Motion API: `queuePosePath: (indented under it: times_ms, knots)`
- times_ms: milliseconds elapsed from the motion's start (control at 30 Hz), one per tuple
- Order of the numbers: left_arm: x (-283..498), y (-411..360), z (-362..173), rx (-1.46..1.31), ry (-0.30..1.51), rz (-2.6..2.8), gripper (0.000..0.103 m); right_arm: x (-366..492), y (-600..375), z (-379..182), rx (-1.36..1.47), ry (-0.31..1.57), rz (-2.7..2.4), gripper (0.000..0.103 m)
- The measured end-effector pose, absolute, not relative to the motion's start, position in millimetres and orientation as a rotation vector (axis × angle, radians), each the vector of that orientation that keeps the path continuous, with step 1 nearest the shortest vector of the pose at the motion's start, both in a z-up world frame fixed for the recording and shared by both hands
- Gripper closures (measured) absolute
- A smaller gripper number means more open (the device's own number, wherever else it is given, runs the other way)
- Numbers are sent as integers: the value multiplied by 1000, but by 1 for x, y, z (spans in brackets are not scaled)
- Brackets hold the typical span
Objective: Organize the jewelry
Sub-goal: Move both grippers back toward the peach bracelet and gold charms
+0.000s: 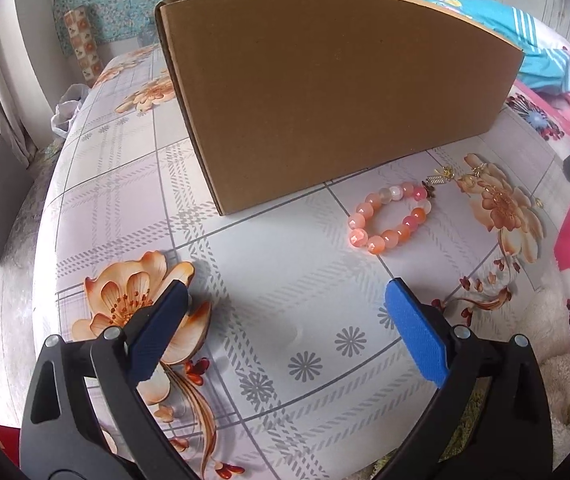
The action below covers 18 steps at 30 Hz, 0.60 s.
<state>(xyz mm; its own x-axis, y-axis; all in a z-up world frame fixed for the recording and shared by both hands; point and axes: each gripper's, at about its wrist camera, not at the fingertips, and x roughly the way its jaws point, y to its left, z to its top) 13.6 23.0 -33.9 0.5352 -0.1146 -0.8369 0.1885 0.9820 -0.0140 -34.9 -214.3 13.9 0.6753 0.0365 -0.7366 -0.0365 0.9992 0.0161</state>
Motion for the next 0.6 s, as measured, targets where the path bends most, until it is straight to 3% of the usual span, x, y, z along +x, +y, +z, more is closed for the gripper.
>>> queuePosePath:
  times_ms: [167, 367, 533, 600]
  knots:
    - [13, 18, -20, 19, 918, -231, 10, -36, -213, 10, 12, 817, 83, 8]
    - [17, -22, -3, 95, 837, -366, 42, -34, -218, 0, 8, 815, 94, 27]
    - [26, -59, -12, 273, 846, -416, 54, -29, -225, -7, 44, 822, 110, 34]
    - [29, -68, -18, 317, 866, -417, 66, -27, -228, -9, 52, 821, 115, 36]
